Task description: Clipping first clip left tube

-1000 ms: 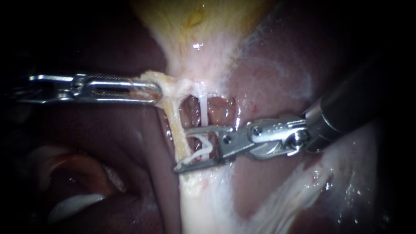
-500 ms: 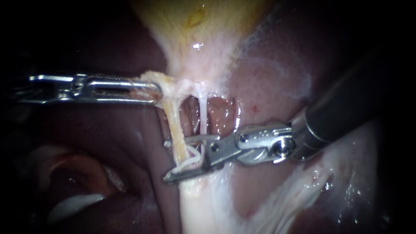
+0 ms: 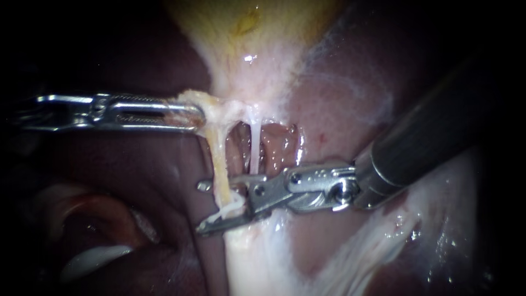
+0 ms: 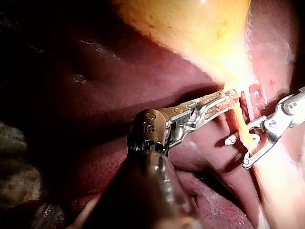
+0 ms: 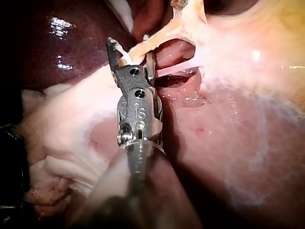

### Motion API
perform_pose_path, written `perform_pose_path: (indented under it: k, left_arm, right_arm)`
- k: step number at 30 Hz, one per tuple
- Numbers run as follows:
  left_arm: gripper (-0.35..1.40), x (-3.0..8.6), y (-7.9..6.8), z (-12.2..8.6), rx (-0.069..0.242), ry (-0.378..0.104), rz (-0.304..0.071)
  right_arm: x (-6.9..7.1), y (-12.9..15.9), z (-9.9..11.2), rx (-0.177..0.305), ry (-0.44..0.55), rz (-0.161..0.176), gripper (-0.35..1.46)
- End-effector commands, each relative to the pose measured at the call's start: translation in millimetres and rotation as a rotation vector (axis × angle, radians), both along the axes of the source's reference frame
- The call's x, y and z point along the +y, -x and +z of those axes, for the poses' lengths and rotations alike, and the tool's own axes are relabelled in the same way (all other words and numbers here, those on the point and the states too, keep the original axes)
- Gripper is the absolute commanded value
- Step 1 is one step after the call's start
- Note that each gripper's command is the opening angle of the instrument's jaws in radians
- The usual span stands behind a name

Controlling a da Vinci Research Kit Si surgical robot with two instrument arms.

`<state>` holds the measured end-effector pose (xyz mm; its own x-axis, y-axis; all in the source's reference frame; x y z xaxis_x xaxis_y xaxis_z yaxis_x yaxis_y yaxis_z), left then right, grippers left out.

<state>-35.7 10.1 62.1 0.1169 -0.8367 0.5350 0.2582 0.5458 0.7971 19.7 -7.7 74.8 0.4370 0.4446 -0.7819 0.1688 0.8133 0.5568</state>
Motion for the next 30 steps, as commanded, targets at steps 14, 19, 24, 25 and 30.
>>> perform_pose_path:
  k: [14, 19, 24, 25, 30]
  left_arm:
    - [-0.35, 0.0, 0.0, 0.0, 0.000, 0.000, 0.000]
    - [-0.35, 0.0, 0.0, 0.0, 0.000, 0.000, 0.000]
    - [-0.35, 0.0, 0.0, 0.1, 0.000, 0.000, 0.000]
    - [-0.35, 0.0, 0.0, 0.1, 0.000, 0.000, 0.000]
    - [-0.35, 0.0, 0.0, 0.1, 0.000, 0.000, 0.000]
  right_arm:
    - [0.1, 0.0, -0.1, -0.049, -0.139, 0.038, 0.02]
    - [0.0, 0.1, -0.1, -0.067, -0.191, 0.042, -0.30]
    - [0.0, 0.4, -0.2, -0.119, -0.219, 0.038, -0.35]
    - [0.0, 0.4, -0.2, -0.127, -0.218, 0.034, -0.35]
    - [0.0, 0.6, -0.3, -0.137, -0.214, 0.034, -0.35]
